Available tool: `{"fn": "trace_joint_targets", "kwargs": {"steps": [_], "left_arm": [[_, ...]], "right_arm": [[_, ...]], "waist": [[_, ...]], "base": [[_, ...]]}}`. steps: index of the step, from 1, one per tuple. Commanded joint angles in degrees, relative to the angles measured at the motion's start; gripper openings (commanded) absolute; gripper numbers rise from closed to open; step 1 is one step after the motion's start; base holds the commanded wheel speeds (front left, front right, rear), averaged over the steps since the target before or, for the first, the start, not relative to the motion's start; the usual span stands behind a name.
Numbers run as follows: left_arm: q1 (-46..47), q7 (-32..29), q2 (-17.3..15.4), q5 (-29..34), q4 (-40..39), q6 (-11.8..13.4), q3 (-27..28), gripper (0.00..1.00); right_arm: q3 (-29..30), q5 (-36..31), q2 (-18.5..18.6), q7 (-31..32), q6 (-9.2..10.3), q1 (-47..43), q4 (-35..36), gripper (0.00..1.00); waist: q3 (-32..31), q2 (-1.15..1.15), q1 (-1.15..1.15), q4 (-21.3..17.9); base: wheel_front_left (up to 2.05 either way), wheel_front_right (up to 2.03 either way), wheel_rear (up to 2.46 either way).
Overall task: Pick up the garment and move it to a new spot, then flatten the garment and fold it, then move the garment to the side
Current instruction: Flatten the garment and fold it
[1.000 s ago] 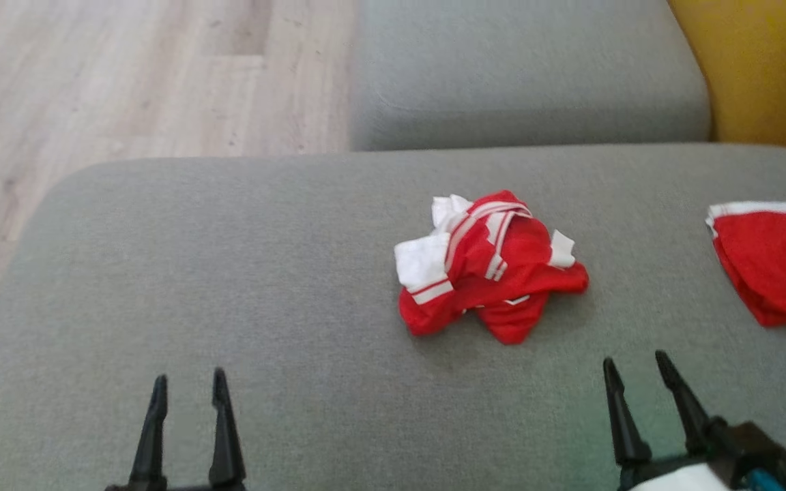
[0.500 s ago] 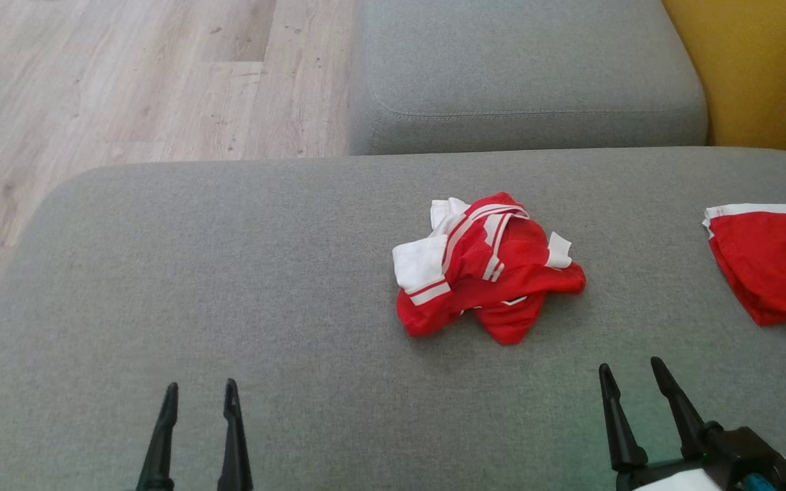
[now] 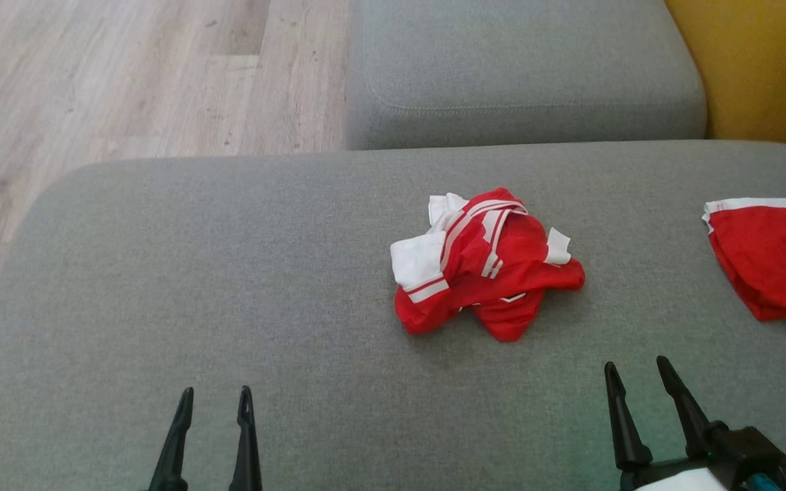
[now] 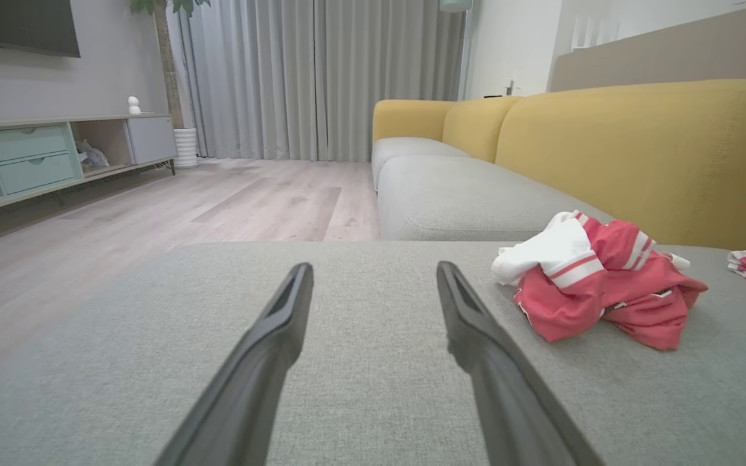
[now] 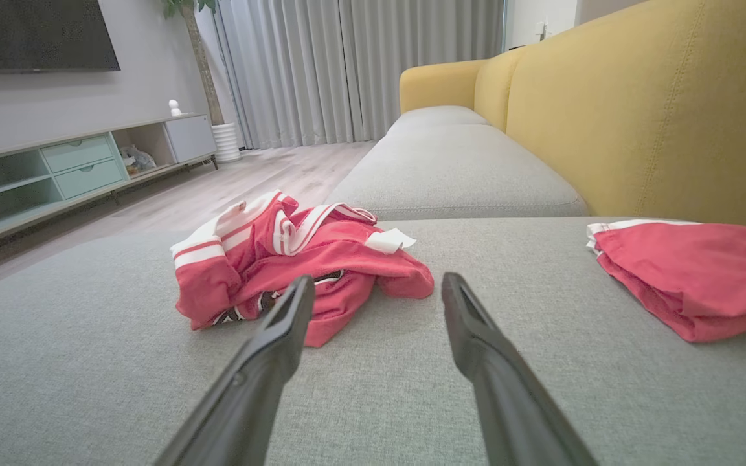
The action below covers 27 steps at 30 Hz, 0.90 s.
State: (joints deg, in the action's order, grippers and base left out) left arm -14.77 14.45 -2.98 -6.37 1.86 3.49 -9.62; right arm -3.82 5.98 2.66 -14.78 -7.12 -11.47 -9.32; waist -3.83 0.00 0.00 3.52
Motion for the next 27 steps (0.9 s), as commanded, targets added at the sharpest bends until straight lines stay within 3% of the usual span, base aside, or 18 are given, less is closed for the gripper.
{"fn": "trace_joint_targets", "kwargs": {"steps": [1, 6, 11, 16, 24, 25, 27], "left_arm": [[3.3, 0.5, 0.1, 0.8, -1.4, -0.2, 1.1, 1.0], [9.1, 0.5, 0.1, 2.0, 2.0, -3.1, -0.8, 1.0], [21.6, 0.3, 0.1, 4.6, 8.8, -5.6, -4.5, 1.0], [36.7, -6.5, 0.1, 2.2, 16.7, -8.2, -11.0, 1.0], [48.0, -18.9, 0.1, -4.8, 31.3, -7.0, -16.7, 1.0], [49.3, -19.6, 0.1, -6.9, 33.6, -7.5, -17.8, 0.0], [50.2, -18.2, 0.1, -10.6, 34.0, -8.6, -18.9, 0.0]], "right_arm": [[-1.3, -0.2, 0.2, -0.2, -0.36, 1.9, 1.9, 1.0], [-2.1, -0.5, 0.2, -0.2, -0.36, 2.9, 2.4, 1.0], [-2.9, -0.9, 0.7, -0.2, -0.36, 4.8, 3.1, 1.0], [-3.2, -1.1, 1.5, -0.2, -0.36, 7.5, 3.7, 1.0], [-3.1, -1.0, 1.6, -0.2, -0.36, 10.7, 4.7, 1.0], [-3.2, -0.9, 1.5, -0.2, -0.36, 11.2, 4.8, 1.0], [-3.1, -0.8, 1.3, -0.2, -0.36, 11.4, 4.8, 1.0]], "waist": [[0.5, 0.0, 0.0, -0.2], [3.1, 0.0, 0.0, -1.1], [7.6, 0.0, 0.0, -3.6], [13.1, 0.0, 0.0, -6.7], [18.5, 0.0, 0.0, -11.0], [18.9, 0.0, 0.0, -12.2], [18.8, 0.0, 0.0, -13.2]], "base": [[0.0, 0.0, 0.0], [0.0, 0.0, 0.0], [0.0, 0.0, 0.0], [0.0, 0.0, 0.0], [0.0, 0.0, 0.0], [0.0, 0.0, 0.0], [0.0, 0.0, 0.0]]}}
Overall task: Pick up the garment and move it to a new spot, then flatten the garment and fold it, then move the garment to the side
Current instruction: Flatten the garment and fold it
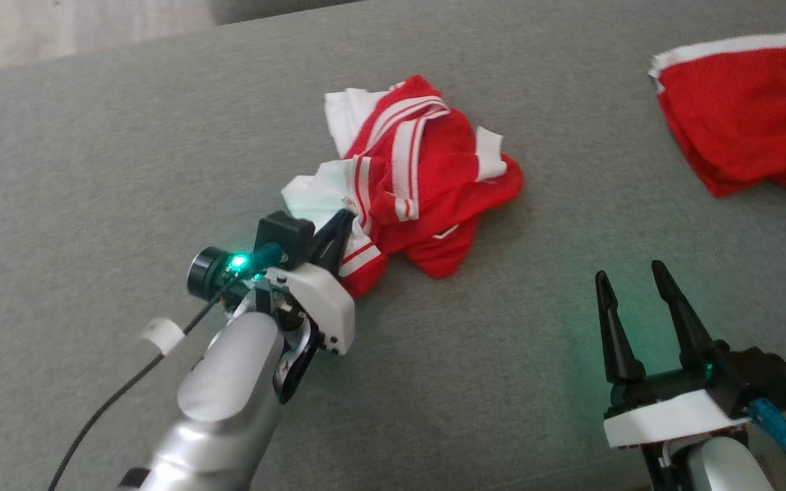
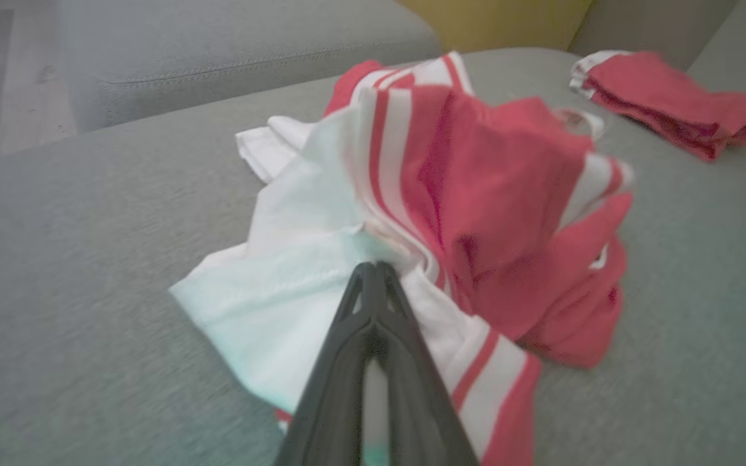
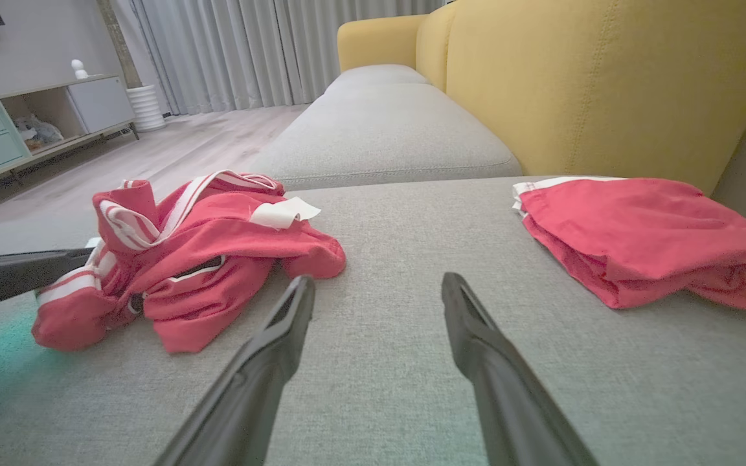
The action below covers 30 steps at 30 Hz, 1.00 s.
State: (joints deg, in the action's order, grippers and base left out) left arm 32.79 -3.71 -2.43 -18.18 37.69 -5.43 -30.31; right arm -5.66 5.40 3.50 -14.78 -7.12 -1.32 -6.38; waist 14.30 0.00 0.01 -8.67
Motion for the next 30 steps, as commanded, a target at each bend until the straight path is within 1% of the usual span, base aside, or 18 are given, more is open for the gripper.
{"fn": "trace_joint_targets", "kwargs": {"steps": [1, 5, 8, 10, 14, 17, 20, 21, 22, 25, 30], "left_arm": [[3.1, 0.8, -0.5, -0.9, -2.0, -0.3, 1.0, 0.0], [5.3, 3.2, -0.4, -8.9, -3.9, -1.5, -2.4, 0.0], [8.3, 3.9, -0.4, -15.5, -6.6, -1.9, -5.0, 0.0], [11.7, 4.0, -0.4, -18.4, -8.3, -2.0, -6.7, 0.0], [20.8, 3.2, -1.0, -19.7, -9.7, -2.0, -8.4, 0.0], [26.1, 1.5, -3.5, -19.3, -9.4, -2.0, -9.4, 0.0], [27.8, -0.3, -6.1, -19.3, -7.8, -2.0, -9.6, 0.0], [27.6, -1.4, -7.0, -19.8, -7.5, -2.0, -10.4, 0.24], [27.3, -2.9, -8.2, -20.4, -7.2, -2.0, -11.5, 1.0], [26.6, -7.7, -13.3, -22.7, -8.2, -2.0, -16.5, 1.0], [25.6, -16.0, -23.8, -28.6, -12.5, -2.0, -24.7, 1.0]], "right_arm": [[-1.4, -0.2, 0.4, -0.2, -0.36, 1.3, 1.7, 1.0], [-2.3, -0.1, 0.1, -0.2, -0.36, 1.2, 1.1, 1.0], [-2.9, 0.1, -0.2, -0.2, -0.36, 1.1, 0.9, 1.0], [-3.2, 0.3, -0.3, -0.2, -0.36, 1.1, 0.7, 1.0], [-3.5, 0.7, -0.5, -0.2, -0.36, 0.6, 0.5, 1.0], [-3.5, 0.9, -0.5, -0.2, -0.36, -0.2, 0.4, 1.0], [-3.2, 1.1, -0.6, -0.2, -0.36, -0.9, 0.5, 1.0], [-3.2, 1.7, -0.6, -0.2, -0.36, -1.0, 0.6, 1.0], [-3.2, 2.0, -0.6, -0.2, -0.36, -0.9, 0.7, 1.0], [-3.8, 2.5, -0.6, -0.2, -0.36, -0.3, 1.0, 1.0], [-4.7, 2.9, -0.6, -0.2, -0.36, 1.4, 1.4, 1.0]], "waist": [[0.4, 0.0, -0.01, -1.4], [-1.3, 0.0, -0.01, -3.3], [-2.6, 0.0, -0.01, -4.8], [-3.4, 0.0, -0.01, -5.8], [-4.6, 0.0, -0.01, -7.8], [-5.1, 0.0, -0.01, -8.5], [-5.0, 0.0, -0.01, -8.2], [-4.8, 0.0, -0.01, -8.0], [-4.5, 0.0, -0.01, -7.7], [-3.2, 0.0, -0.01, -7.1], [-0.8, 0.0, -0.01, -7.0]], "base": [[0.0, 0.0, 0.0], [0.0, 0.0, 0.0], [0.0, 0.0, 0.0], [0.0, 0.0, 0.0], [0.0, 0.0, 0.0], [0.0, 0.0, 0.0], [0.0, 0.0, 0.0], [0.0, 0.0, 0.0], [0.0, 0.0, 0.0], [0.0, 0.0, 0.0], [0.0, 0.0, 0.0]]}}
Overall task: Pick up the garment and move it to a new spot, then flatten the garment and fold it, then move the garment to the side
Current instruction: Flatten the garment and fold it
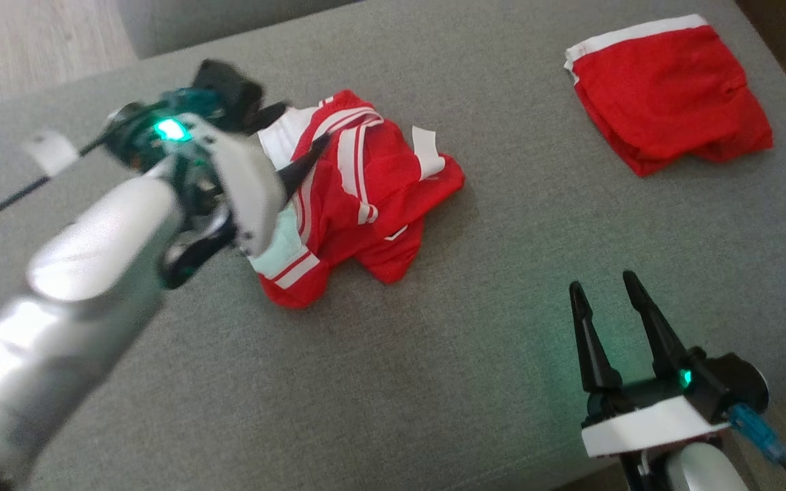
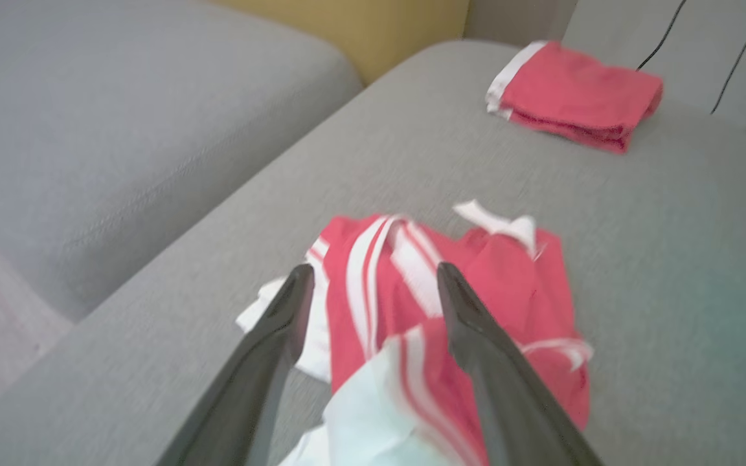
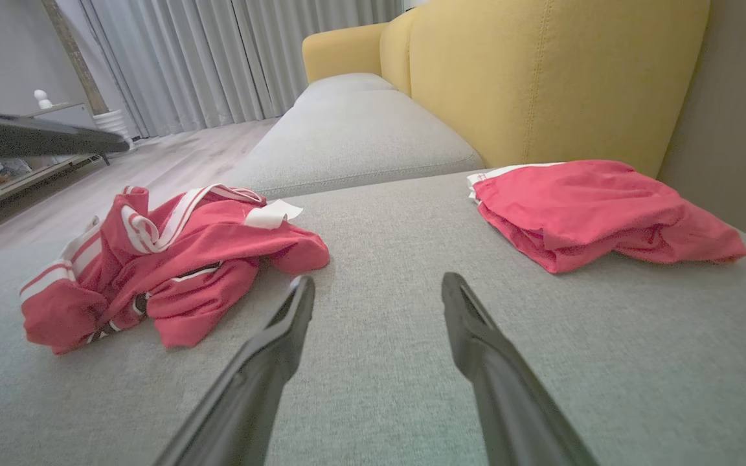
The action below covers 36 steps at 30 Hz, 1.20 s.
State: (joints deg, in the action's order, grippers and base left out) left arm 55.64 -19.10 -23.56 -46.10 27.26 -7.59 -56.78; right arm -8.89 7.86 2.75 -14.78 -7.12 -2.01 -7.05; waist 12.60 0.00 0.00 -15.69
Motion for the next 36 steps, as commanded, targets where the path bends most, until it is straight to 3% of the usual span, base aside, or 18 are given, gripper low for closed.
{"fn": "trace_joint_targets", "kwargs": {"steps": [1, 5, 10, 16, 17, 18, 21, 26, 32, 36], "left_arm": [[2.4, -1.7, -4.4, -1.9, -2.8, 0.1, 0.7, 1.0], [0.5, -4.8, -8.3, -8.8, -5.0, 0.1, -2.1, 1.0], [-0.6, -7.4, -8.9, -17.8, -7.4, 0.1, -3.1, 1.0], [-0.4, -12.0, -10.1, -21.5, -10.1, 0.1, -7.4, 1.0], [0.3, -11.4, -10.5, -20.9, -11.4, 0.1, -8.4, 0.62], [1.1, -9.8, -10.8, -19.8, -12.3, 0.1, -9.1, 0.0], [3.5, -3.4, -9.9, -19.2, -13.6, 0.1, -9.4, 0.0], [11.5, 8.1, -3.9, -21.3, -14.4, 0.1, -5.8, 0.0], [22.3, 23.0, 5.0, -26.5, -6.0, 0.6, 6.8, 0.0], [22.3, 22.3, 9.0, -34.3, 0.6, 2.8, 11.7, 0.0]], "right_arm": [[-1.6, 0.5, 0.1, -0.2, -0.36, 2.5, 2.1, 1.0], [-2.1, 0.9, 0.1, -0.2, -0.36, 4.0, 2.2, 1.0], [-2.1, 1.2, 0.1, -0.2, -0.36, 5.5, 2.5, 1.0], [-2.6, 1.9, 0.1, -0.2, -0.36, 6.5, 2.6, 1.0], [-2.5, 2.2, 0.1, -0.2, -0.36, 6.6, 2.7, 1.0], [-2.5, 2.4, 0.1, -0.2, -0.36, 6.6, 2.7, 1.0], [-2.4, 2.5, 0.1, -0.2, -0.36, 6.4, 2.5, 1.0], [-2.4, 2.3, 0.1, -0.2, -0.36, 5.3, 1.7, 1.0], [-2.2, 0.4, 0.1, -0.2, -0.36, 3.8, 1.3, 1.0], [-1.1, -0.8, 0.1, -0.2, -0.36, 2.4, 1.4, 1.0]], "waist": [[1.4, 0.0, 0.0, -0.2], [3.3, 0.0, 0.0, -1.1], [5.5, 0.0, 0.0, -2.7], [6.6, 0.0, 0.0, -5.1], [6.7, 0.0, 0.0, -5.5], [6.8, 0.0, 0.0, -5.9], [6.1, 0.0, 0.0, -6.5], [3.0, 0.0, 0.0, -6.1], [-2.2, 0.0, 0.0, -3.9], [-4.5, 0.0, 0.0, -0.5]], "base": [[0.0, 0.0, 0.0], [0.0, 0.0, 0.0], [0.0, 0.0, 0.0], [0.0, 0.0, 0.0], [0.0, 0.0, 0.0], [0.0, 0.0, 0.0], [0.0, 0.0, 0.0], [0.0, 0.0, 0.0], [0.0, 0.0, 0.0], [0.0, 0.0, 0.0]]}}
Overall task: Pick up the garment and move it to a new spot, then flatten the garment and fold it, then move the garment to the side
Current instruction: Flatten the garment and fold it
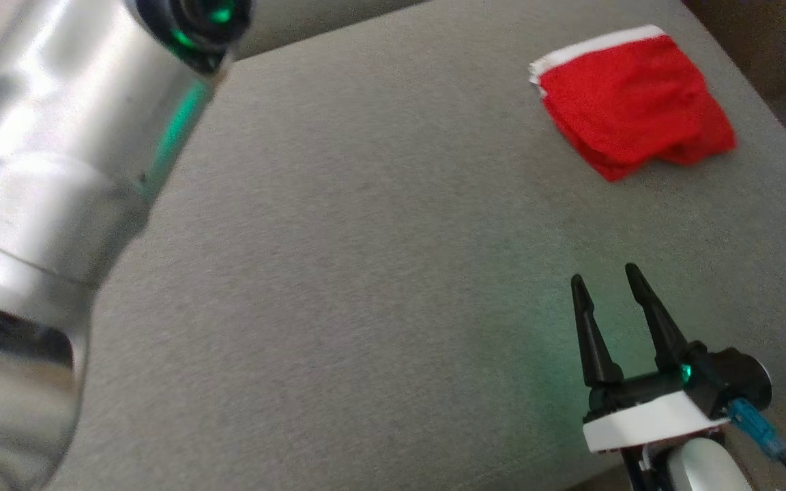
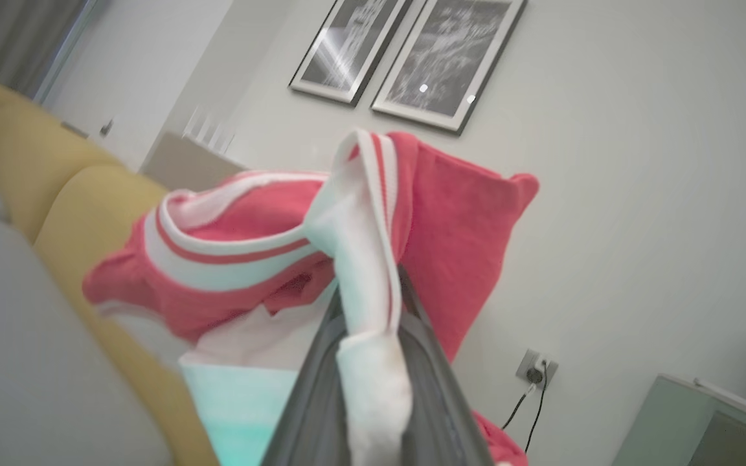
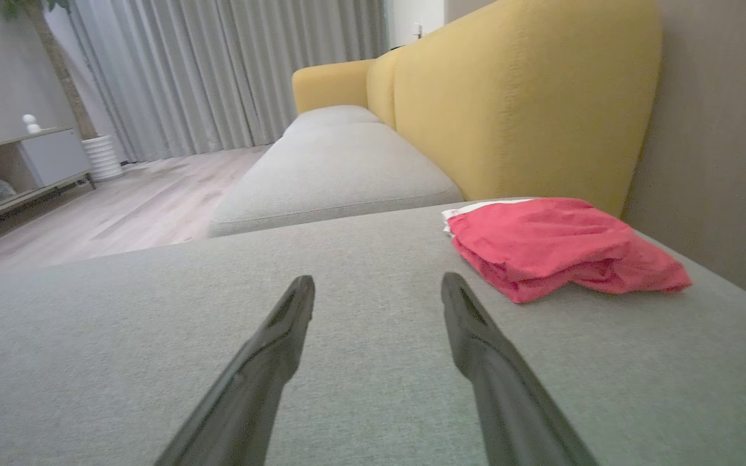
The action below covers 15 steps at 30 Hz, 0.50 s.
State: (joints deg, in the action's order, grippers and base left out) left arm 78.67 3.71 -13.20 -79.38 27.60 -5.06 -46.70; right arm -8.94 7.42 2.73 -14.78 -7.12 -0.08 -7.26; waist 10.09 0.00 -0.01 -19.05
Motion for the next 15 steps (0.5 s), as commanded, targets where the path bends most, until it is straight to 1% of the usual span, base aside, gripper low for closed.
{"fn": "trace_joint_targets", "kwargs": {"steps": [1, 3, 5, 6, 9, 11, 13, 14, 15], "left_arm": [[-2.1, -1.4, -1.2, -1.9, 0.8, 0.1, 1.3, 0.0], [-7.3, -2.3, -1.2, -3.3, 1.3, -0.2, -0.1, 0.0], [-14.7, -1.9, -1.5, -3.8, 1.0, -0.7, -2.3, 0.0], [-19.0, -1.0, -1.5, -4.4, 0.9, -1.0, -3.1, 0.0], [-31.7, 4.0, -1.4, -5.2, 1.3, -1.5, -5.0, 0.0], [-38.3, 7.0, -1.4, -2.8, 2.6, -1.8, -8.0, 0.0], [-42.7, 9.1, -1.3, 0.7, 4.4, -1.8, -11.0, 0.0], [-44.5, 9.8, -0.9, 1.6, 5.0, -1.8, -11.6, 0.0], [-45.8, 10.3, -0.6, 2.9, 5.5, -1.5, -11.9, 0.07]], "right_arm": [[-1.0, -0.6, 0.1, -0.2, -0.36, 0.2, 1.7, 1.0], [-0.9, -0.9, 0.1, -0.2, -0.36, -0.4, 1.7, 1.0], [-0.8, -1.2, 0.2, -0.2, -0.36, -0.8, 1.6, 1.0], [-0.9, -1.3, 0.2, -0.2, -0.36, -0.9, 1.7, 1.0], [-1.3, -1.5, 0.3, -0.2, -0.36, -0.6, 1.8, 1.0], [-1.1, -1.5, 0.4, -0.2, -0.36, -0.4, 1.9, 1.0], [-1.2, -1.6, 0.8, -0.2, -0.36, -0.3, 2.0, 1.0], [-1.0, -1.6, 0.9, -0.2, -0.36, -0.4, 2.0, 1.0], [-0.8, -1.6, 1.1, -0.2, -0.36, -0.6, 2.0, 1.0]], "waist": [[-2.2, 0.0, 0.01, 3.8], [-2.4, 0.0, 0.01, 5.9], [-2.4, 0.0, 0.01, 7.8], [-2.3, 0.0, 0.01, 8.5], [-1.7, 0.0, 0.01, 9.9], [-1.2, 0.0, 0.01, 10.8], [-1.1, 0.0, 0.01, 11.5], [-1.1, 0.0, 0.01, 12.0], [-1.2, 0.0, 0.01, 12.4]], "base": [[0.0, 0.0, 0.0], [0.0, 0.0, 0.0], [0.0, 0.0, 0.0], [0.0, 0.0, 0.0], [0.0, 0.0, 0.0], [0.0, 0.0, 0.0], [0.0, 0.0, 0.0], [0.0, 0.0, 0.0], [0.0, 0.0, 0.0]]}}
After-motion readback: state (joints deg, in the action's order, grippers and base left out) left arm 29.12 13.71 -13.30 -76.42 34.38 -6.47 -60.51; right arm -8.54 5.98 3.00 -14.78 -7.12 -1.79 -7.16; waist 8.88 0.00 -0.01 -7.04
